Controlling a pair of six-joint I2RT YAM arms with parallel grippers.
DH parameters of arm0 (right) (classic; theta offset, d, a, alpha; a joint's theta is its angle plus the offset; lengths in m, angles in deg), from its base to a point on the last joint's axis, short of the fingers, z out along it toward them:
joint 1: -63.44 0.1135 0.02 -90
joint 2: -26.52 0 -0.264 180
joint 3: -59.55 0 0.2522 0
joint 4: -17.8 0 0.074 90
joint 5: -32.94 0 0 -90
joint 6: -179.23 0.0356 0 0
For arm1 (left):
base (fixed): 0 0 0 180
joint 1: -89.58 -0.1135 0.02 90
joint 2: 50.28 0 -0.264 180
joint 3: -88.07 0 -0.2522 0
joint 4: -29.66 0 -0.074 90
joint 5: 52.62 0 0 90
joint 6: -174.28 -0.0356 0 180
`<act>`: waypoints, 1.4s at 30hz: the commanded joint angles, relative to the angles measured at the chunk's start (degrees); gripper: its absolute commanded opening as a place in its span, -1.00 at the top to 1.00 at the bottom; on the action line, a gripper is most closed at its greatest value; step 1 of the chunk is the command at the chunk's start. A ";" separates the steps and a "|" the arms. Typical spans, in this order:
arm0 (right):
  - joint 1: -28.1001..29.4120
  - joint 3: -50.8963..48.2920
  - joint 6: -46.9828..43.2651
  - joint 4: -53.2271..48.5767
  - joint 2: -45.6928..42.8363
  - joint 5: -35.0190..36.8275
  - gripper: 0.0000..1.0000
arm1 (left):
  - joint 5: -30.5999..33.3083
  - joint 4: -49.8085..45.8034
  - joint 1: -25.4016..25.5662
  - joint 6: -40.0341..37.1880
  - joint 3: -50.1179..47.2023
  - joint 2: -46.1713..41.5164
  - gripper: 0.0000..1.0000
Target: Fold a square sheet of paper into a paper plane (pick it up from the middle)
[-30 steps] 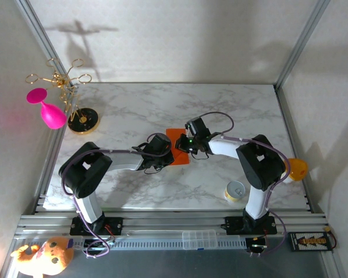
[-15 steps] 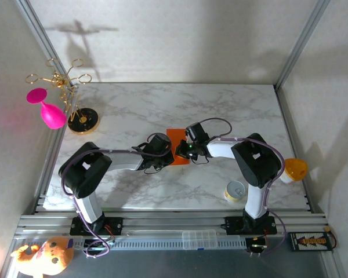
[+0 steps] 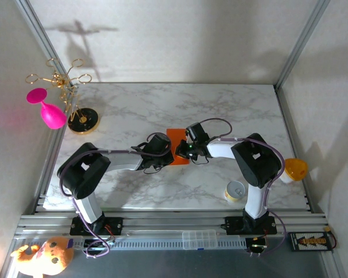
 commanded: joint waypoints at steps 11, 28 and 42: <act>-3.01 -0.39 -1.03 -0.50 -0.39 2.10 0.98 | 2.75 -2.59 -0.39 2.28 -3.58 0.62 1.00; -13.06 1.31 -6.71 -0.77 0.14 2.14 0.98 | 0.87 -2.49 -0.39 1.42 -3.90 0.80 1.00; -2.93 -0.21 -3.12 2.67 -2.17 -2.56 0.98 | 0.12 -2.74 -0.39 0.36 -2.48 0.70 1.00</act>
